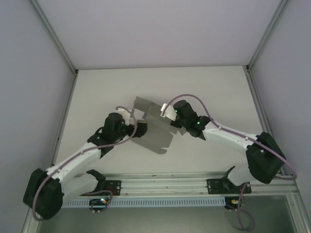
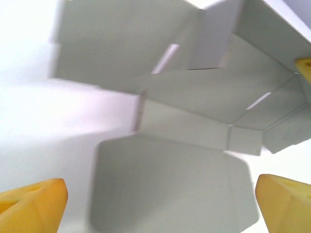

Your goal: Assemble paper box

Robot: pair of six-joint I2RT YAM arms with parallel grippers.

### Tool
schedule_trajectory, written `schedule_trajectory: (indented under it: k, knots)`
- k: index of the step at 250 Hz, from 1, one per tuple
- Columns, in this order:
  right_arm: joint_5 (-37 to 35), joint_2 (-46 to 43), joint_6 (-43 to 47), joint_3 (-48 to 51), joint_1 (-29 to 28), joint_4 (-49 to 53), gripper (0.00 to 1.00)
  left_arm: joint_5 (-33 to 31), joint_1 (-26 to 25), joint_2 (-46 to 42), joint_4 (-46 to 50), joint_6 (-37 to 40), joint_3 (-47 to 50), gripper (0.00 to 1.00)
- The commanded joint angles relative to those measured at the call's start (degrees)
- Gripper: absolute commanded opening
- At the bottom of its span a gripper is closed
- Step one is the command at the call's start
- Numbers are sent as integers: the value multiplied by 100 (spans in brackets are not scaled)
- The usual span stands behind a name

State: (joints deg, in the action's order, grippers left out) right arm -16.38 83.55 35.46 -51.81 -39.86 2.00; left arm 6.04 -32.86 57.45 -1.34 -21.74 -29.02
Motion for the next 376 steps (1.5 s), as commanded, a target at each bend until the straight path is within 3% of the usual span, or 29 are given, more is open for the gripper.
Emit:
schedule_trajectory:
  k: [1,36,66,110,154,202,262,320,376]
  knots:
    - [-705,324,805,-39,-251,-211,0,222,491,-377,630,-939,481,100]
    - [-1622,770,2032,361,-619,-1633,0,272,1011,-605,802,-1248,661,100]
    - [-2153,1139,2965,798,-741,-3317,0,205,1172,-463,888,-1298,534,100]
    - [-2337,1483,3807,1194,-900,-4983,0,45,1348,-196,914,-1271,244,100]
    - [-2266,1545,4374,1286,-905,-5817,0,37,1699,17,909,-1229,-143,100]
    - [-2052,1606,4264,1387,-910,-5672,0,-99,2136,824,1030,-1076,-947,100]
    - [-2197,2240,4526,1523,-910,-6545,0,-15,2573,2425,442,-686,-1909,100]
    - [-2176,2145,4266,1534,-910,-6361,0,1268,2381,3881,-50,-217,-2745,88]
    - [-2221,1988,4033,1527,-910,-6127,0,1724,1848,4070,-48,185,-2658,60]
